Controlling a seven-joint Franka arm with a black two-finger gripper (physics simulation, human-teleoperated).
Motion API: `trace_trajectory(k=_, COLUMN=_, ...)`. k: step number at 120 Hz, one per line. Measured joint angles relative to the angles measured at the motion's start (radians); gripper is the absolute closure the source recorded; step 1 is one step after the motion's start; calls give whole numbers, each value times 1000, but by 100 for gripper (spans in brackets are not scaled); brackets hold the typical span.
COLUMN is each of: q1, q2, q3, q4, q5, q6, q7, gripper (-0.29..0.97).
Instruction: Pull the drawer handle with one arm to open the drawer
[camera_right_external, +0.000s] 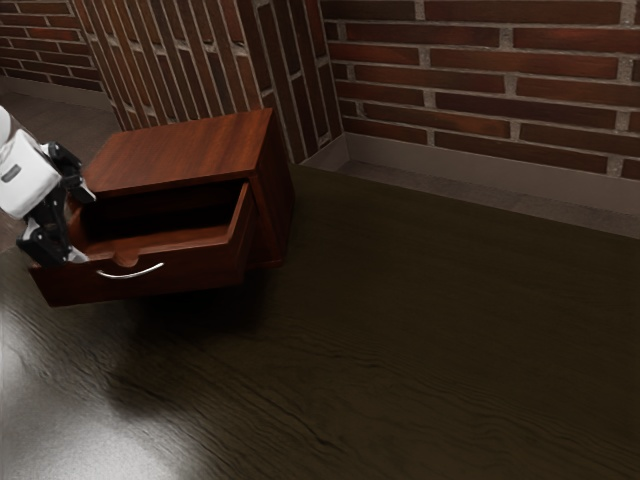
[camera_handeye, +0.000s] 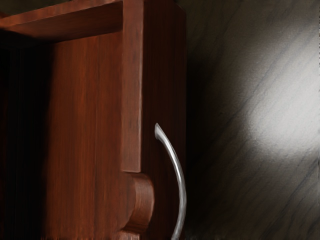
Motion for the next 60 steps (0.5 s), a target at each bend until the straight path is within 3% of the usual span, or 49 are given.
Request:
trace_trajectory(k=24, q1=-70, q2=146, q3=1, q4=198, q5=-17, q6=-182, q7=-102, gripper=0)
trace_trajectory(k=46, q1=-85, q2=171, q3=4, q4=230, q5=-20, q6=-304, q7=-206, gripper=0)
trace_trajectory(k=60, q1=-86, q2=264, q3=10, q4=291, q5=-26, q6=-345, q7=-250, gripper=0)
